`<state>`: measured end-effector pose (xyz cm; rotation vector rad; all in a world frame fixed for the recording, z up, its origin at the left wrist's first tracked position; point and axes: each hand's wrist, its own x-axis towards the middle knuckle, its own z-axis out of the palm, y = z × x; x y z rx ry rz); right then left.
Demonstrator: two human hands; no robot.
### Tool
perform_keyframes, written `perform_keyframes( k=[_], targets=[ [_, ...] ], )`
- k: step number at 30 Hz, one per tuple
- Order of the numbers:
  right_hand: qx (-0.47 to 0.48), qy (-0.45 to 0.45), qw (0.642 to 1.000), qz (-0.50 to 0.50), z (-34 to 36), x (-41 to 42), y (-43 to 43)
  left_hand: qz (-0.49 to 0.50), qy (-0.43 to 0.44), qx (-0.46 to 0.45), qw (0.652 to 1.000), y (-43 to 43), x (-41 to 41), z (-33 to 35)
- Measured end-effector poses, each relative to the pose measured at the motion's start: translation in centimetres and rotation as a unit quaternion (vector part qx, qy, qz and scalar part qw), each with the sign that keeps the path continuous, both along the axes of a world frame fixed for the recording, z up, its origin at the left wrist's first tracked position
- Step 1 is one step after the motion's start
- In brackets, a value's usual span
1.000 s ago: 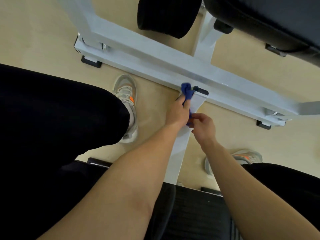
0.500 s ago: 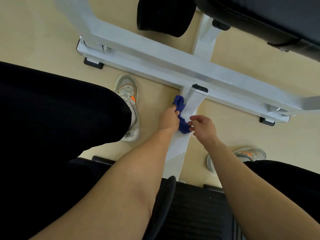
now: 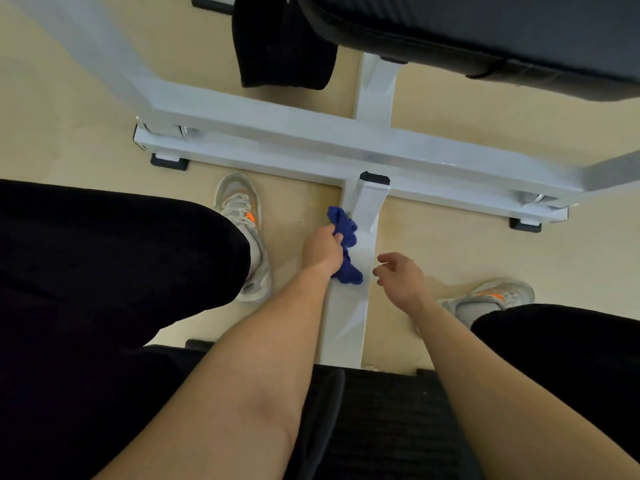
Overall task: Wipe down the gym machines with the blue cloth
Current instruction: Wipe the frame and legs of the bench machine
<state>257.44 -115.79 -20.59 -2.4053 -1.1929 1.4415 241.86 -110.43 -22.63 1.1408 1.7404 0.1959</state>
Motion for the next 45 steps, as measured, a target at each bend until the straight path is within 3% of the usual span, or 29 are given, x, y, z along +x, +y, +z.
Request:
perform_keyframes(
  k=[6, 11, 14, 17, 19, 22, 26, 32, 38, 41, 45],
  targets=[
    [0.044, 0.014, 0.999, -0.021, 1.4, 0.4, 0.1, -0.008, 0.021, 0.023, 0.999, -1.9, -0.1, 1.0],
    [0.154, 0.254, 0.944, -0.144, 4.0, -2.5, 0.6, 0.068, -0.119, 0.044, 0.99, -1.7, 1.5, 4.5],
    [0.159, 0.308, 0.924, -0.162, 3.6, -1.5, 0.3, -0.01, -0.126, 0.008, 0.992, -1.8, 2.6, 5.1],
    [0.172, 0.298, 0.922, -0.177, 3.4, 0.4, -0.2, -0.054, -0.146, -0.034, 0.987, -1.5, 3.4, 5.6],
    [0.169, 0.288, 0.909, -0.248, 3.6, 1.4, 0.4, -0.058, -0.129, -0.038, 0.989, -0.6, 3.7, 6.0],
    [0.166, 0.32, 0.877, -0.316, 3.2, 1.8, 3.0, -0.052, -0.002, 0.004, 0.999, 0.8, 2.6, 6.2],
    [0.173, 0.23, 0.937, -0.195, 0.2, 0.0, 6.8, -0.077, 0.052, -0.016, 0.996, 2.3, 0.3, 5.8],
    [0.186, 0.137, 0.964, -0.131, -4.3, -2.7, 0.1, -0.082, 0.071, -0.039, 0.993, 2.6, -1.3, 4.9],
    [0.171, 0.185, 0.954, -0.161, -4.7, -0.9, 5.1, -0.138, 0.073, -0.083, 0.984, 1.1, -2.2, 4.0],
    [0.156, 0.17, 0.966, -0.116, -4.3, -0.3, 6.6, -0.122, 0.064, -0.085, 0.987, 1.0, -2.8, 4.3],
    [0.123, 0.113, 0.985, -0.032, -2.7, -1.0, 1.5, -0.14, 0.093, -0.072, 0.983, 1.2, -3.3, 5.6]
  ],
)
